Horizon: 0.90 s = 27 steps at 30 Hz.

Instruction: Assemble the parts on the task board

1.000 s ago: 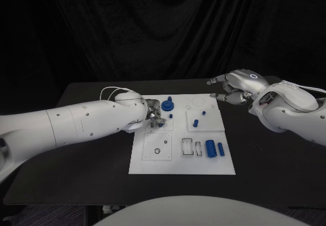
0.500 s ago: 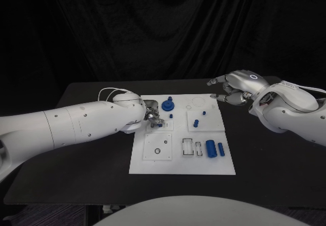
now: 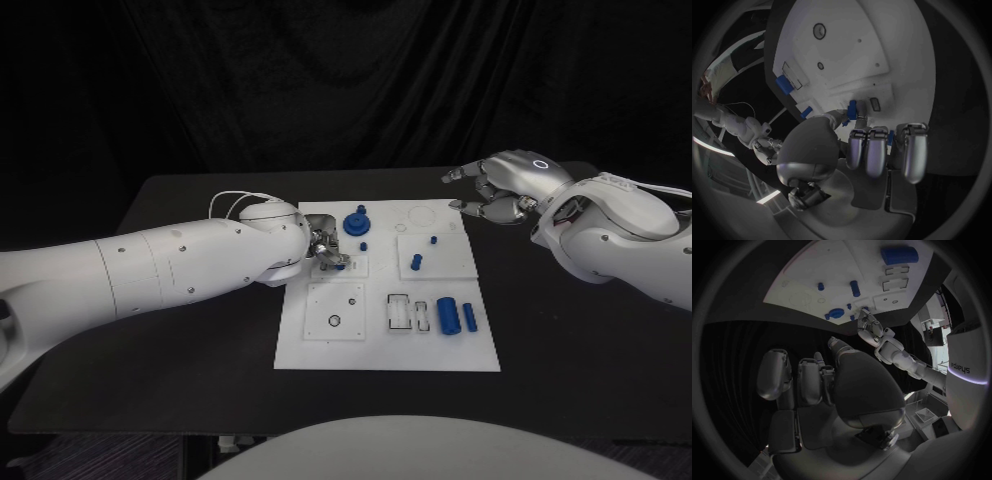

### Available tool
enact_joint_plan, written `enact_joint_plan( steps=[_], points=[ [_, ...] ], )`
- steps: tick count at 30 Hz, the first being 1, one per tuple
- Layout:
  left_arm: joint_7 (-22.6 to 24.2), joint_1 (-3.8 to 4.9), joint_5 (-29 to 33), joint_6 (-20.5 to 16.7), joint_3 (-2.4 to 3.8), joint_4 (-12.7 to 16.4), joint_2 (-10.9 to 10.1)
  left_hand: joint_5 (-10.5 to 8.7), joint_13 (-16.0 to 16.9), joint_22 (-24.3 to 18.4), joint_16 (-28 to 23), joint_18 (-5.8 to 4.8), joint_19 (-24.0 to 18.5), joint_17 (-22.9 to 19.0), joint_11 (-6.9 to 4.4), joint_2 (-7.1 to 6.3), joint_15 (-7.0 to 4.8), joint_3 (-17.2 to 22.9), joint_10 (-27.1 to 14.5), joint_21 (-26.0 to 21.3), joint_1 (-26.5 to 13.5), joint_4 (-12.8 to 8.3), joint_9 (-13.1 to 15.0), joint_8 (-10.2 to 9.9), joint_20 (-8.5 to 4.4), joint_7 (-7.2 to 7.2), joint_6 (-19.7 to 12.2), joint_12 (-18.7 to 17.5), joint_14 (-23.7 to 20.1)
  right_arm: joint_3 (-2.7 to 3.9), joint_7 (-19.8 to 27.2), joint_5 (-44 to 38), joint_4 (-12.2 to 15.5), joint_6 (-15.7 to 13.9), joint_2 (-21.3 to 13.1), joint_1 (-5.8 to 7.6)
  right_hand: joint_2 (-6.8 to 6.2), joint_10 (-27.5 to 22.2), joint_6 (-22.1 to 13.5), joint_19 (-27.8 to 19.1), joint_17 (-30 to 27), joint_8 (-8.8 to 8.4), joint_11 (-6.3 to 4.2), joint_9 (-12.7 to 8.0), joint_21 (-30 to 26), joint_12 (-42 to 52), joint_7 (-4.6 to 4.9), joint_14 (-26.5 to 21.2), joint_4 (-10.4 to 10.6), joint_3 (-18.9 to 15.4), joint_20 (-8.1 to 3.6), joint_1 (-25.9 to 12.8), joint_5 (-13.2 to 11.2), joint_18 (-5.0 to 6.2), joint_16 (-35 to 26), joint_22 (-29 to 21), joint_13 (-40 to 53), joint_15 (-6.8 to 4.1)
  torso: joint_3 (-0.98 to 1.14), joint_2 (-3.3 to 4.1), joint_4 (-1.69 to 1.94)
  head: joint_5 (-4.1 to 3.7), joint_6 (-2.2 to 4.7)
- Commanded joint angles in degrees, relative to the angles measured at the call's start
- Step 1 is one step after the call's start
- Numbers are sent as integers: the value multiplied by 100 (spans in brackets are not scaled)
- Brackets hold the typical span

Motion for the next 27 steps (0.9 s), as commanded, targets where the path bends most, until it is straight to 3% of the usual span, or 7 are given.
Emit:
enact_joint_plan(
  steps=[1,3,6,7,12,20,27],
  points=[
    [76,-51,4,-33,-25,3,-8,-54,1499,742,15,12,10,1509,-46,25,-52,209,596,-46,-82,-167,18,-41,-27,-3,23,-3,595,4,-123,-15,3,48,-3,-16,8,-3,22,-50,270,-3,14,-9,-40,-39,-5,281,-27,10,2,54,25,103,-30,800,957,39,-2,0,-2,0,-1],
    [92,-54,4,-47,-25,5,-11,-277,1499,745,15,12,9,1509,-45,36,-49,206,596,-51,-180,-125,47,-64,-25,-3,34,-3,595,4,-126,-15,3,53,-2,-17,8,-3,22,-50,270,-3,14,-9,-40,-39,-5,281,-27,10,2,54,25,103,-30,800,957,39,-2,3,1,-5,-1],
    [113,-56,5,-59,-25,6,-16,-434,1499,733,15,16,-3,1509,-38,51,-45,168,596,-66,-283,-60,66,-90,-22,5,43,-3,595,4,-133,-15,3,62,-3,-18,9,-13,25,-56,264,-3,14,-12,-58,-50,-4,279,-31,16,2,56,37,106,-38,795,947,40,1,-2,6,-8,-1],
    [118,-57,5,-58,-25,6,-18,-739,1499,733,15,17,-6,1509,-28,75,-34,65,596,-72,-441,80,72,-122,-15,13,61,-3,595,4,-137,-15,2,67,-3,-18,9,-13,25,-56,264,-3,14,-12,-58,-50,-4,279,-31,16,2,56,37,106,-38,795,947,40,2,-4,6,-7,-1],
    [117,-60,5,-17,-25,1,-29,-1325,1499,734,15,20,-14,1509,-8,82,-18,-344,596,-92,-772,424,83,-238,2,36,124,-3,595,4,-155,-15,2,96,-7,-20,7,-29,29,-62,243,-3,15,-17,-83,-69,-3,274,-38,26,2,60,63,110,-63,788,930,40,3,-2,3,-3,-1],
    [72,-65,5,36,-25,-17,-46,-1550,1499,736,15,24,-20,1509,0,77,-11,-758,596,-112,-941,652,93,-359,11,42,178,-3,595,4,-170,-15,-1,134,-1,-22,1,-33,36,-67,227,-3,14,-27,-104,-77,-3,269,-54,45,2,67,110,113,-84,783,923,40,2,-2,-1,6,-1],
    [17,-70,5,-14,-25,-12,-66,-1659,1499,727,15,29,-33,1509,1,119,-9,-947,596,-132,-1026,682,103,-410,13,42,215,-3,595,4,-177,-15,-1,163,-2,-25,-10,-44,39,-67,215,-4,10,-46,-124,-94,-10,267,-81,82,0,77,205,115,-101,780,907,37,3,-4,-1,13,-1]
  ],
)
